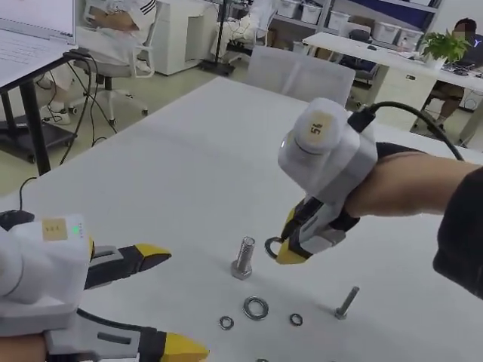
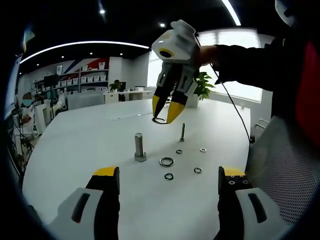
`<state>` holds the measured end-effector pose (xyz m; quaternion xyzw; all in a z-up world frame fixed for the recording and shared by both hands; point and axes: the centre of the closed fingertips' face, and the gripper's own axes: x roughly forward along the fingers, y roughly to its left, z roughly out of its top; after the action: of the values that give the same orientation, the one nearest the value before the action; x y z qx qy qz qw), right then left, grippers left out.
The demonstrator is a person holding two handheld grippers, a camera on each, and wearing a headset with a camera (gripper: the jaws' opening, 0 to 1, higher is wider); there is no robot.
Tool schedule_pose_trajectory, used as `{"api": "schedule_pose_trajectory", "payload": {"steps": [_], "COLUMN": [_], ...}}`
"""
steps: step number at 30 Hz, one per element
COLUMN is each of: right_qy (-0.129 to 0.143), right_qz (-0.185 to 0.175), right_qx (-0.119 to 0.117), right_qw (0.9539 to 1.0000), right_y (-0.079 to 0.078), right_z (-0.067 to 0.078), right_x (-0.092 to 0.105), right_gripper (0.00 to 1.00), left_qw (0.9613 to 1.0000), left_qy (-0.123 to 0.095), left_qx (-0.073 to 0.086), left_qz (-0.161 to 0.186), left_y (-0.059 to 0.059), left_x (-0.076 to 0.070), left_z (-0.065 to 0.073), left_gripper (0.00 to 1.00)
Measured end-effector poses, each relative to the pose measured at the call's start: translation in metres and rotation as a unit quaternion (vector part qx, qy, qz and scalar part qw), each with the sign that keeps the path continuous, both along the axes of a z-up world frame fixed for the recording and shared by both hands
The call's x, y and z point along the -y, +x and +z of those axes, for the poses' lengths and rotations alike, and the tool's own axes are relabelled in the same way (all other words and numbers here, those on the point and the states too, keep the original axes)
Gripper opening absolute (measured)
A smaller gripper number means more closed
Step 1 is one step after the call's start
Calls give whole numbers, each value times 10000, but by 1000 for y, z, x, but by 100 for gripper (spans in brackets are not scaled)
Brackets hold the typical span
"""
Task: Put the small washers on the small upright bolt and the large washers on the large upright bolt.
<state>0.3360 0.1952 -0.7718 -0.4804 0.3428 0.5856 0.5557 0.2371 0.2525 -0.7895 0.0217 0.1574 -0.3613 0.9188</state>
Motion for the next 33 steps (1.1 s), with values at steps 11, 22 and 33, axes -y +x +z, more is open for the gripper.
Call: {"api": "schedule_pose_trajectory", "payload": {"steps": [11,22,33], "right_qy": [0,-121,-245], "right_qz": [160,278,261], "right_qx": [-49,-70,-205], "right_qw": [9999,9995,9991], "right_y": [9,15,20], "right_z": [-3,-10,-24], "right_x": [-21,-31,-32], "right_gripper": [23,23,23], "left_qw": [10000,10000,10000], "left_qy": [10,10,0], "left_qx": [17,-1,-41], "left_qz": [38,55,12], "left_y": [3,8,9], "left_x": [-3,-3,-2], "left_z": [-3,-9,-12], "left_gripper": [79,79,77]}}
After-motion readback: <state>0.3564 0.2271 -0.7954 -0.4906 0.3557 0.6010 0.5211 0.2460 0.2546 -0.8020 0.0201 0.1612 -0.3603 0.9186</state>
